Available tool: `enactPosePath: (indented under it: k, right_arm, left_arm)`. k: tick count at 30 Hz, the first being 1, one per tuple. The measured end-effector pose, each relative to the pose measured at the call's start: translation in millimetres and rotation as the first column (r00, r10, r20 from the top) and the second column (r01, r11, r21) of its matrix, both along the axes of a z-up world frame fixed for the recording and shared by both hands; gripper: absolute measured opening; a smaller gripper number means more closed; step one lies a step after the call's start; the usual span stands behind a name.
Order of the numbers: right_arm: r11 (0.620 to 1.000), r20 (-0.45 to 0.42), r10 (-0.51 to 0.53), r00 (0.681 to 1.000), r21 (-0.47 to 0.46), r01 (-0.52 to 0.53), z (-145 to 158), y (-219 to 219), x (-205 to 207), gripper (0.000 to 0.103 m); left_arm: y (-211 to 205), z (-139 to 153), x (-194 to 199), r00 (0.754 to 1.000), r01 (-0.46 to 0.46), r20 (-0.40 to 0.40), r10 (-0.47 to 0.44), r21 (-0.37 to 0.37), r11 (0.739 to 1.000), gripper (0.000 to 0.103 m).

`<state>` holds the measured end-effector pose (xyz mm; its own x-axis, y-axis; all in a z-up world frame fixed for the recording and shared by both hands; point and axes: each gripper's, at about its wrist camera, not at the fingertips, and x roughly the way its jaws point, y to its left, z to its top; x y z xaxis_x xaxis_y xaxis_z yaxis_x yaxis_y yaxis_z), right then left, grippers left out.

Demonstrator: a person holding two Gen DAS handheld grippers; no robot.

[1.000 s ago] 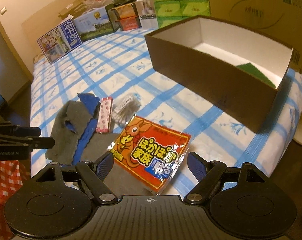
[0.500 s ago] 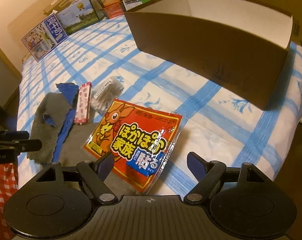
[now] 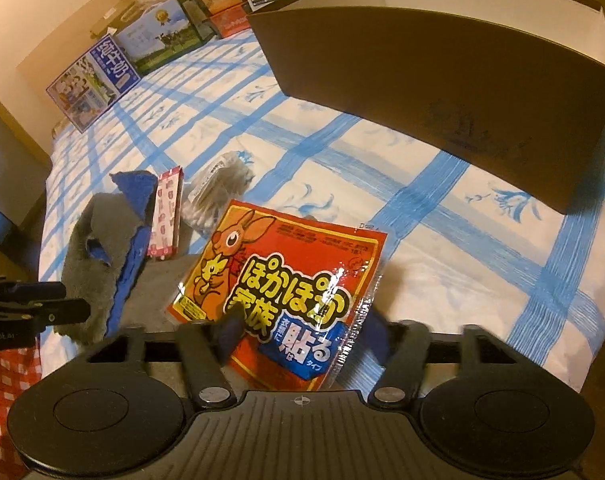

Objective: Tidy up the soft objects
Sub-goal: 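Grasp the orange kangaroo heat pack with the right tool and lift it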

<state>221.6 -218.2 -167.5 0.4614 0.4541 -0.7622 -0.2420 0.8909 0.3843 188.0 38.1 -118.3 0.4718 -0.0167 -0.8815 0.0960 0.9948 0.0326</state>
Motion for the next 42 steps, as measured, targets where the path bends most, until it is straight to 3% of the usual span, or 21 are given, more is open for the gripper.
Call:
enactPosePath:
  k: [2, 6, 12, 15, 23, 27, 31, 42]
  right_arm:
    - [1.000, 0.034, 0.014, 0.999, -0.013, -0.014, 5, 3, -4, 0.036]
    - [0.995, 0.153, 0.076, 0.985, -0.069, -0.066, 25, 12, -19, 0.028]
    - [0.985, 0.264, 0.167, 0.950, -0.015, -0.169, 52, 28, -38, 0.026]
    - [0.984, 0.231, 0.157, 0.960, 0.046, -0.172, 53, 37, -34, 0.026]
    - [0.993, 0.116, 0.098, 0.988, 0.056, -0.105, 34, 60, -6, 0.026]
    - [0.993, 0.089, 0.094, 0.992, 0.061, -0.099, 30, 63, -1, 0.014]
    - [0.993, 0.106, 0.090, 0.990, 0.061, -0.097, 36, 60, -5, 0.003]
    - [1.000, 0.195, -0.006, 0.981, 0.013, 0.003, 63, 35, 5, 0.003]
  left_arm:
    - [1, 1, 0, 1.000, -0.003, 0.002, 0.003, -0.003, 1.000, 0.049]
    - [3, 1, -1, 1.000, -0.011, 0.005, 0.011, -0.005, 1.000, 0.049]
    - [7, 4, -4, 1.000, -0.024, 0.014, 0.024, -0.013, 1.000, 0.049]
    - [9, 4, -5, 0.999, -0.032, 0.016, 0.032, -0.015, 0.999, 0.049]
    - [17, 3, -3, 0.998, -0.059, 0.012, 0.059, -0.016, 0.998, 0.049]
    - [16, 3, 1, 0.998, -0.057, 0.014, 0.057, -0.025, 0.998, 0.049]
    - [12, 6, 5, 0.999, -0.046, 0.022, 0.047, -0.038, 0.998, 0.049]
    - [-17, 7, 41, 0.997, 0.014, 0.072, -0.009, -0.078, 0.997, 0.049]
